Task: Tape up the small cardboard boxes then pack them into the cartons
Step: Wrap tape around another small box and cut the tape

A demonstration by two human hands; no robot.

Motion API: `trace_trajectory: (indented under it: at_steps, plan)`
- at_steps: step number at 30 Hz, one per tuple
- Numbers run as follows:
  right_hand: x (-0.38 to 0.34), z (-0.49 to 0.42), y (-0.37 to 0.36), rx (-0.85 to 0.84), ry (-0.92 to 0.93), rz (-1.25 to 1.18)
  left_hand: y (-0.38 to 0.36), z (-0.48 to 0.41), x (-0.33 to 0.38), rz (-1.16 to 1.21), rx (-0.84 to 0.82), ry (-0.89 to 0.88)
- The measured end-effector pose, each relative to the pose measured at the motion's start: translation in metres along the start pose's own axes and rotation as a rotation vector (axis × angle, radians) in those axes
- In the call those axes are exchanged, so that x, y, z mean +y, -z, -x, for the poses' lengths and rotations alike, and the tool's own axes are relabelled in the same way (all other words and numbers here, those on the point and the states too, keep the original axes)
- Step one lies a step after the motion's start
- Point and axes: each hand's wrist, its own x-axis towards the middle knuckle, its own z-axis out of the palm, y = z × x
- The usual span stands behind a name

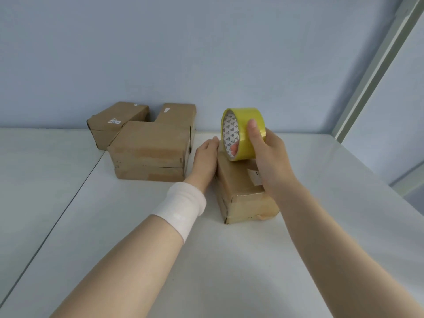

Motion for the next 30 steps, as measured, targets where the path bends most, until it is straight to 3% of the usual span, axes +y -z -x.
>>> trace_trajectory:
  at_steps: [4,9,13,15,22,26,30]
  plan:
    - [0.000,0.006,0.004,-0.064,0.019,-0.011,-0.002,-0.002,-0.001,0.041,0.000,-0.042]
    - [-0.003,0.028,0.016,0.040,0.067,-0.013,-0.005,-0.003,-0.005,0.093,0.038,-0.051]
    - [0.000,0.046,0.032,-0.093,0.078,-0.041,-0.005,-0.003,-0.003,0.081,0.013,-0.036]
    - [0.002,0.049,0.031,-0.115,0.125,0.058,-0.004,-0.002,-0.001,0.052,0.013,-0.045]
    - [-0.001,0.078,0.044,0.109,0.105,0.069,-0.004,0.000,-0.001,0.004,0.028,-0.064]
    - [0.020,0.120,0.051,0.042,-0.102,0.208,-0.004,-0.002,-0.004,-0.019,0.037,-0.106]
    - [0.028,0.124,0.048,0.043,-0.242,0.195,-0.006,0.004,0.000,-0.086,0.013,-0.116]
